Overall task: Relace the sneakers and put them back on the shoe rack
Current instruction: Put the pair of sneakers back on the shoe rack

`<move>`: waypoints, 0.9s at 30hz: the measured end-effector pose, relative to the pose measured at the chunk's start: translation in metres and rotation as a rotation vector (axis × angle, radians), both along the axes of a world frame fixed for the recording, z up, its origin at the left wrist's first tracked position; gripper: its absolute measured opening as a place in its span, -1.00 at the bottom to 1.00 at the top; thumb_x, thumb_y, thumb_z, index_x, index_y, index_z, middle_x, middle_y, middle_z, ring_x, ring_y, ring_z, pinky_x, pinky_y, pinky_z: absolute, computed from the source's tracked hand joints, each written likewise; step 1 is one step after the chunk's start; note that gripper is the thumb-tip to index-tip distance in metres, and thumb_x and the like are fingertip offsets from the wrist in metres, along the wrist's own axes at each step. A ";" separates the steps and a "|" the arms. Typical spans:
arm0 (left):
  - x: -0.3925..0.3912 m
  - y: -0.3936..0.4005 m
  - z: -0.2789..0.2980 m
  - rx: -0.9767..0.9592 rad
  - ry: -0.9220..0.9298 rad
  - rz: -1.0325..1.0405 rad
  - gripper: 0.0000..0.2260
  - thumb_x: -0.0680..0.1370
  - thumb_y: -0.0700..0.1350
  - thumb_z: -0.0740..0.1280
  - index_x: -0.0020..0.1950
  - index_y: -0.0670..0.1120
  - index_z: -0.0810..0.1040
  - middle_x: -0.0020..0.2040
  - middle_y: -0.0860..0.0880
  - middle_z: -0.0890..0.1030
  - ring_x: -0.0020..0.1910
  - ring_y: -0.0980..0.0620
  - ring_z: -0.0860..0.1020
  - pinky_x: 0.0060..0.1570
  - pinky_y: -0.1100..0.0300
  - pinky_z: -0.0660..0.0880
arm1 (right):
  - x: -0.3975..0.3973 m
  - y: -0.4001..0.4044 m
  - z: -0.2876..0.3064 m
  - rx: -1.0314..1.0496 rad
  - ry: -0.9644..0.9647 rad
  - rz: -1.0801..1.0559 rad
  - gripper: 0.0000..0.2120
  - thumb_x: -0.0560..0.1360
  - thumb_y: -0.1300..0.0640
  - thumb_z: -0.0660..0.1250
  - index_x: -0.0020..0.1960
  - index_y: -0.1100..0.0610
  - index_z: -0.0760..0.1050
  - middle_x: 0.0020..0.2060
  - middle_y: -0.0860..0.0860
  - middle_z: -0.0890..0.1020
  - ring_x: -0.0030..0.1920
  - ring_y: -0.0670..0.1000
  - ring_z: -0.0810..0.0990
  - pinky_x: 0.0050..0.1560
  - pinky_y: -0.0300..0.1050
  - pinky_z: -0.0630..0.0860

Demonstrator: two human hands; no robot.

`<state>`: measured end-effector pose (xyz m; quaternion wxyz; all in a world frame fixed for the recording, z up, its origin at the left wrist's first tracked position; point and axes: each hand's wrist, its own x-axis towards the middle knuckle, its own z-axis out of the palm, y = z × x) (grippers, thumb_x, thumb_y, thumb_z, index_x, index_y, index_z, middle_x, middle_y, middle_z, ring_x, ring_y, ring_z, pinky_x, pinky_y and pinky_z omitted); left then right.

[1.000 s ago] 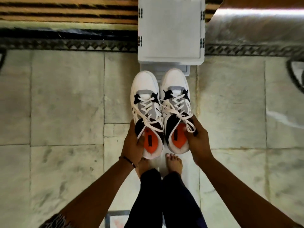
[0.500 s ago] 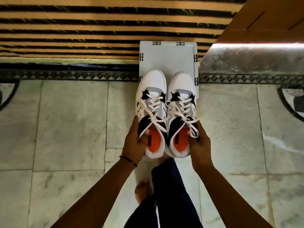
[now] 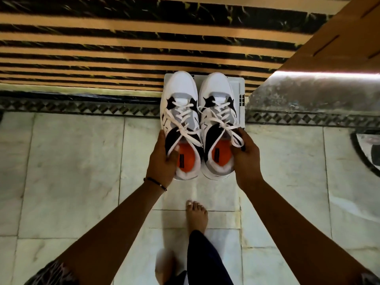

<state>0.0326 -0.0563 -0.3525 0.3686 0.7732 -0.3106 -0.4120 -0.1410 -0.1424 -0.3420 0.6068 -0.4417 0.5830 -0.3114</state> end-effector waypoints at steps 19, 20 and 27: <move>0.015 -0.068 -0.031 0.068 -0.097 -0.170 -0.44 0.54 -0.10 0.20 0.49 -0.08 0.06 0.45 -0.15 0.32 0.41 -0.10 0.32 0.39 0.00 0.29 | 0.005 -0.043 -0.040 -0.007 0.147 0.049 -0.62 0.52 0.13 0.25 0.33 -0.02 0.40 0.17 -0.02 0.62 0.19 -0.04 0.56 0.23 0.13 0.49; 0.016 -0.069 -0.031 0.075 -0.120 -0.190 -0.45 0.54 -0.13 0.21 0.48 -0.09 0.06 0.44 -0.15 0.33 0.40 -0.11 0.33 0.39 0.00 0.30 | 0.004 -0.044 -0.040 0.003 0.151 0.050 -0.61 0.52 0.15 0.25 0.33 -0.02 0.40 0.16 -0.02 0.62 0.18 -0.04 0.57 0.23 0.11 0.49; 0.017 -0.075 -0.028 0.089 -0.174 -0.274 -0.46 0.52 -0.22 0.21 0.46 -0.10 0.11 0.42 -0.15 0.36 0.39 -0.13 0.34 0.39 0.07 0.26 | 0.001 -0.049 -0.039 0.009 0.223 0.116 -0.55 0.49 0.28 0.20 0.35 0.04 0.35 0.18 0.02 0.59 0.18 0.01 0.54 0.25 0.02 0.47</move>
